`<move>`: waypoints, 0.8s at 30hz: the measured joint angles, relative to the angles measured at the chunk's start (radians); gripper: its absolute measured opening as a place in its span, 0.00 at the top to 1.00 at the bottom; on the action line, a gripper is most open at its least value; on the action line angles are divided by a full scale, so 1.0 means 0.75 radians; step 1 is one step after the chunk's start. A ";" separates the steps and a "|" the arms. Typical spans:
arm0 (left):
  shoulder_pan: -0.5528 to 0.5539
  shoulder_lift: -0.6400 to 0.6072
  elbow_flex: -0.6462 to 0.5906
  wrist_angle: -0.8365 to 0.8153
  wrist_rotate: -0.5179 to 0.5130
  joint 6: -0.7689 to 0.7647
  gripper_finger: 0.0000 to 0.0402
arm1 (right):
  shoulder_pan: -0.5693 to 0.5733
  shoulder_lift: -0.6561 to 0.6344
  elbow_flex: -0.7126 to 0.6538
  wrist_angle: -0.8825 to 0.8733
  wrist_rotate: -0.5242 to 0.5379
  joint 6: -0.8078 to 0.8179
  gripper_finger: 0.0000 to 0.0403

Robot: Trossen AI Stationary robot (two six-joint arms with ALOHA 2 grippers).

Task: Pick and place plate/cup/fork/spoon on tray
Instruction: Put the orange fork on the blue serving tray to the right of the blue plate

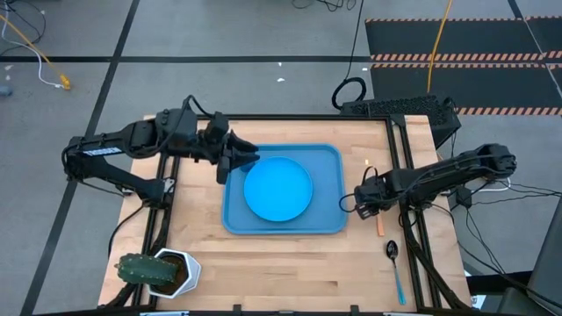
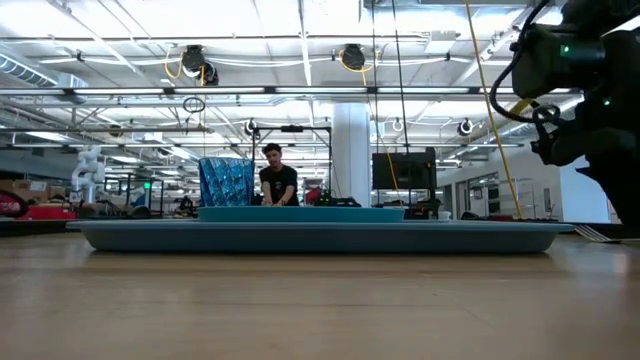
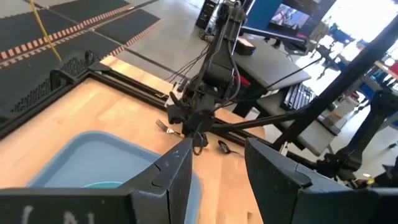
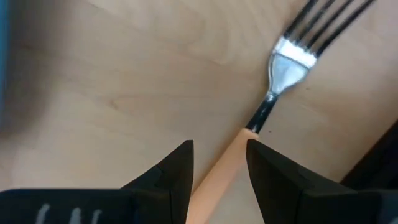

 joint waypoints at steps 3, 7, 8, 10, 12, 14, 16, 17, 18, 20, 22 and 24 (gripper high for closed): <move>-0.011 0.000 0.000 -0.001 -0.005 -0.021 0.63 | 0.000 0.074 0.001 0.001 -0.006 0.053 0.65; -0.028 0.000 0.000 -0.001 -0.020 -0.036 0.63 | 0.015 0.170 0.004 0.002 -0.006 0.057 0.65; -0.031 0.000 0.000 0.000 -0.020 -0.050 0.63 | 0.021 0.183 0.005 0.002 -0.005 0.049 0.65; -0.031 0.000 0.000 0.000 -0.020 -0.074 0.63 | 0.035 0.207 0.006 0.005 -0.004 0.039 0.65; -0.031 0.000 0.000 0.000 -0.022 -0.088 0.63 | 0.045 0.211 0.005 0.018 -0.003 0.047 0.65; -0.031 0.000 0.000 -0.001 -0.023 -0.095 0.63 | 0.052 0.210 0.004 0.046 -0.001 0.060 0.65; -0.031 0.000 0.000 0.000 -0.029 -0.099 0.63 | 0.057 0.210 0.003 0.069 0.000 0.062 0.65; -0.031 0.000 0.000 -0.001 -0.036 -0.102 0.63 | 0.057 0.211 0.003 0.075 0.000 0.065 0.65; -0.031 0.000 0.000 0.000 -0.041 -0.107 0.63 | 0.057 0.211 0.002 0.079 0.000 0.080 0.66; -0.031 0.000 0.000 0.000 -0.044 -0.122 0.63 | 0.057 0.211 0.002 0.081 0.000 0.102 0.69; -0.032 0.000 0.000 0.000 -0.045 -0.131 0.63 | 0.057 0.211 0.002 0.086 -0.001 0.117 0.74; -0.038 0.000 0.000 0.000 -0.045 -0.131 0.63 | 0.057 0.211 0.002 0.096 0.000 0.128 0.81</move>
